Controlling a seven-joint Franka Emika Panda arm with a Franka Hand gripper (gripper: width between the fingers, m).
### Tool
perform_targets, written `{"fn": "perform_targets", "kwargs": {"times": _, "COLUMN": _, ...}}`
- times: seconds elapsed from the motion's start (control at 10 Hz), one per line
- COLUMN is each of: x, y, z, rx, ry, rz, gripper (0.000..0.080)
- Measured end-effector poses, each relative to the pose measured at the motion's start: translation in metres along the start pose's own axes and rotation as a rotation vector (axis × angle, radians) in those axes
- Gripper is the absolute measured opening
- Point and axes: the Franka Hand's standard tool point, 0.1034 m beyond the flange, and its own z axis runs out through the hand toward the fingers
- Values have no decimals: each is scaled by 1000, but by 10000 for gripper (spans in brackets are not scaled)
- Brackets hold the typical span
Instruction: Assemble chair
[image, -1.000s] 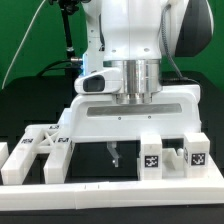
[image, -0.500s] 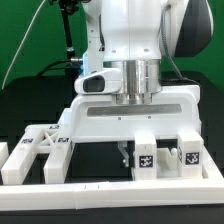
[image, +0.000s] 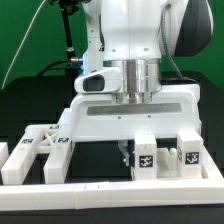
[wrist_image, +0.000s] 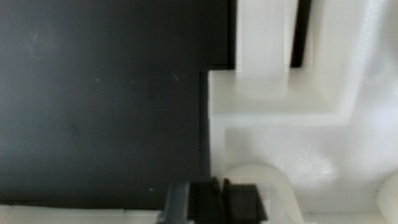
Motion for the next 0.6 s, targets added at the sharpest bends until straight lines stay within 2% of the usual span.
{"fn": "perform_targets", "kwargs": {"times": 0.3, "x": -2, "y": 12, "z": 1, "rx": -19, "ry": 40, "rz": 7, "gripper": 24}}
{"fn": "perform_targets", "kwargs": {"times": 0.5, "x": -1, "y": 19, "z": 1, "rx": -22, "ry": 42, "rz": 19, "gripper": 375}}
{"fn": "perform_targets", "kwargs": {"times": 0.6, "x": -1, "y": 19, "z": 1, "rx": -22, "ry": 43, "rz": 21, "gripper": 512}}
